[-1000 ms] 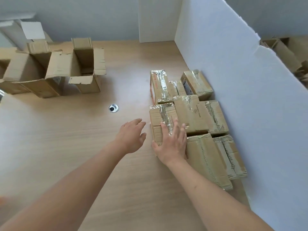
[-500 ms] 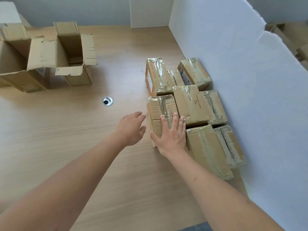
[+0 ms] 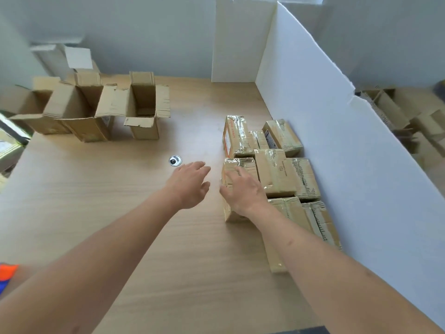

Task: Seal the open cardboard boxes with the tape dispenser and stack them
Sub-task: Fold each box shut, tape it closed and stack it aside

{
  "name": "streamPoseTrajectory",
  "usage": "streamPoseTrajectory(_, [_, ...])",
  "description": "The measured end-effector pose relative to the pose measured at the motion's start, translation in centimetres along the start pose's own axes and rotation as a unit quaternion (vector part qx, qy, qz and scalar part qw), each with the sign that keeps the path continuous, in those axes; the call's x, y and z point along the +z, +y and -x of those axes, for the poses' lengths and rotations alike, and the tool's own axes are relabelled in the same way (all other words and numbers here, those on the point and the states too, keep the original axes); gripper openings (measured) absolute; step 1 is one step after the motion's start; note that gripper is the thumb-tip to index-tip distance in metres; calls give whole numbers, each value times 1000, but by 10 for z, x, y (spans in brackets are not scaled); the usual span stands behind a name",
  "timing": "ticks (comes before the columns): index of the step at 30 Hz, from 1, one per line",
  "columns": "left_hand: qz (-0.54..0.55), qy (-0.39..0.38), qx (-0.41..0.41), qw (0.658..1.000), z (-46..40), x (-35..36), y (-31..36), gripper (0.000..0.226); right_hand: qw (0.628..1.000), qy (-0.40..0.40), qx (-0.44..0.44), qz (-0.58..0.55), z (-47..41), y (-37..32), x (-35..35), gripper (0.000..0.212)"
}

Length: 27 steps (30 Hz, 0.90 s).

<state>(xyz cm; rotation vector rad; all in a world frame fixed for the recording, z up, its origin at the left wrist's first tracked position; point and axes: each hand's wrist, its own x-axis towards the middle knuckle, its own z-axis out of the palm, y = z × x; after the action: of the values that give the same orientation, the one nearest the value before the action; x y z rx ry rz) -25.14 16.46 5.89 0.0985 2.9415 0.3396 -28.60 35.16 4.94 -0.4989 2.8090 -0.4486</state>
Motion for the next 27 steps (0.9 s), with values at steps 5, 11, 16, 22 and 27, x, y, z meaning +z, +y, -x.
streamPoseTrajectory(5, [9,26,-64,998,41,-22,-5,46,998,-6,-65,18,6,-32,-16,58])
streamPoseTrajectory(11, [36,59,-124,990,79,-49,-27,49,991,-7,-133,33,7,-77,-25,55])
streamPoseTrajectory(16, [18,79,-150,985,95,-79,-61,54,986,-5,-167,32,-5,-119,-33,50])
streamPoseTrajectory(22, [1,121,-156,980,92,-120,-119,52,981,22,-187,51,-40,-181,-51,54])
streamPoseTrajectory(27, [-16,136,-125,983,77,-151,-186,44,981,45,-175,72,-80,-238,-54,45])
